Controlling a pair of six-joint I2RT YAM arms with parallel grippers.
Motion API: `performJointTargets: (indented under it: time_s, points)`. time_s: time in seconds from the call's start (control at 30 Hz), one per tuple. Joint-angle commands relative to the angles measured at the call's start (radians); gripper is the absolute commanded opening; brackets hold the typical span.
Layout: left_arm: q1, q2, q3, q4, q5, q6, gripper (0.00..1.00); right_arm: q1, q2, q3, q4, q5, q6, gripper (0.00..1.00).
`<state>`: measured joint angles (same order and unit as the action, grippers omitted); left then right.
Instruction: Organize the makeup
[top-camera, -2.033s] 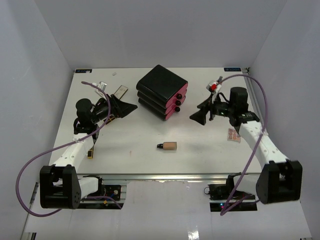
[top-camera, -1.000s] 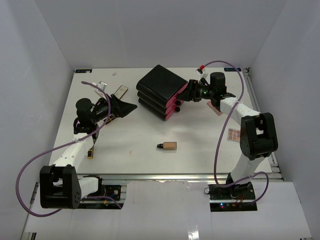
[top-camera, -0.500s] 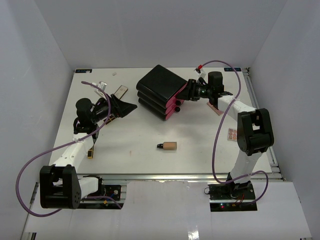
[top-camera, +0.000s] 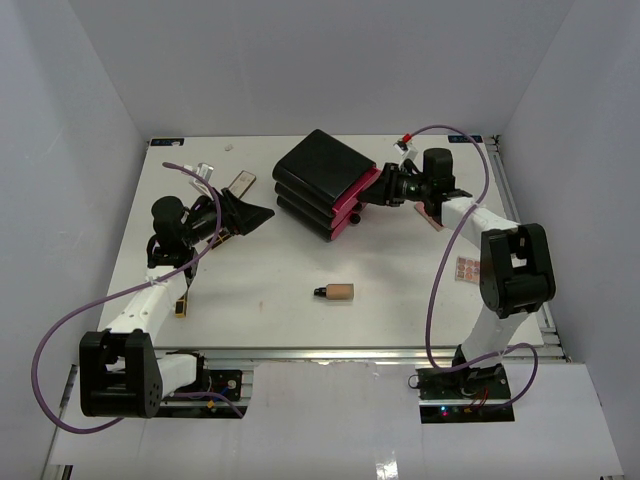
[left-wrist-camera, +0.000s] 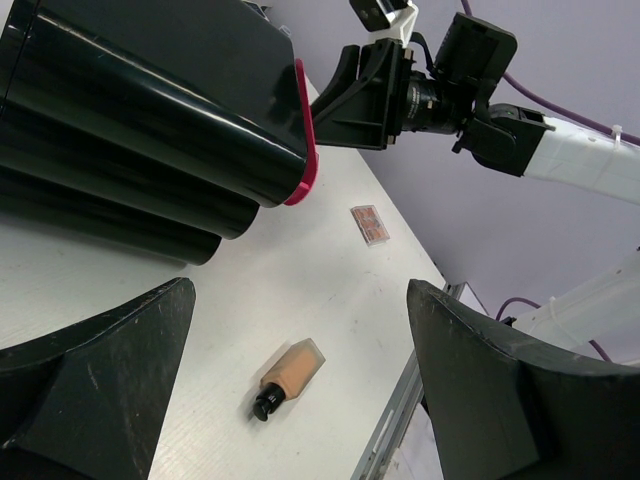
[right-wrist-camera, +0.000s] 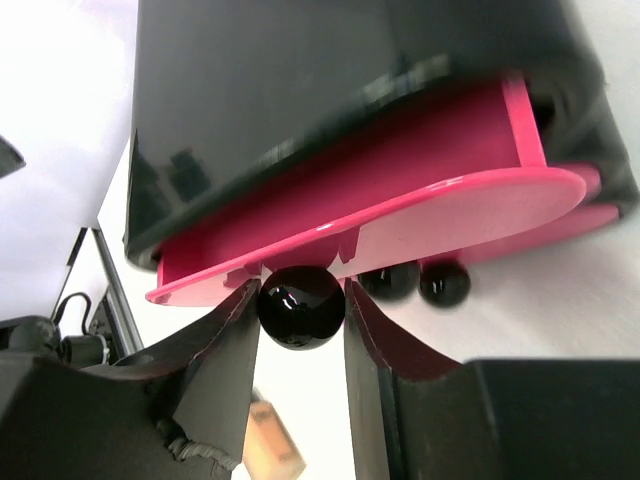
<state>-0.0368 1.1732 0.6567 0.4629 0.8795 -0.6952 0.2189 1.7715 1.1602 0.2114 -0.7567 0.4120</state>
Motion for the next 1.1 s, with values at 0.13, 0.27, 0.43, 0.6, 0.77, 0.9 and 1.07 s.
performJointTargets:
  time_s: [0.13,0.27,0.43,0.6,0.77,0.9,1.07]
  points:
    - [-0.005,-0.024,0.031,0.017,0.016,0.004,0.98,-0.097,-0.171,-0.156,-0.044,-0.087,-0.093,0.36]
    - [-0.005,-0.025,0.028,0.017,0.016,0.003,0.98,-0.105,-0.203,-0.193,-0.044,-0.095,-0.096,0.37]
    - [-0.005,-0.023,0.027,0.018,0.019,0.003,0.98,-0.105,-0.196,-0.185,-0.046,-0.092,-0.095,0.43]
    - [-0.005,-0.023,0.027,0.022,0.025,0.003,0.98,-0.106,-0.188,-0.175,-0.053,-0.084,-0.113,0.75]
    - [-0.005,-0.026,0.027,0.029,0.036,0.002,0.98,-0.107,-0.207,-0.180,-0.073,-0.069,-0.143,0.83]
    - [-0.011,-0.027,0.032,0.035,0.048,0.003,0.98,-0.119,-0.246,-0.197,-0.107,-0.066,-0.179,0.85]
    - [-0.051,-0.021,0.045,0.025,0.082,0.025,0.98,-0.185,-0.301,-0.218,-0.164,-0.170,-0.252,0.88]
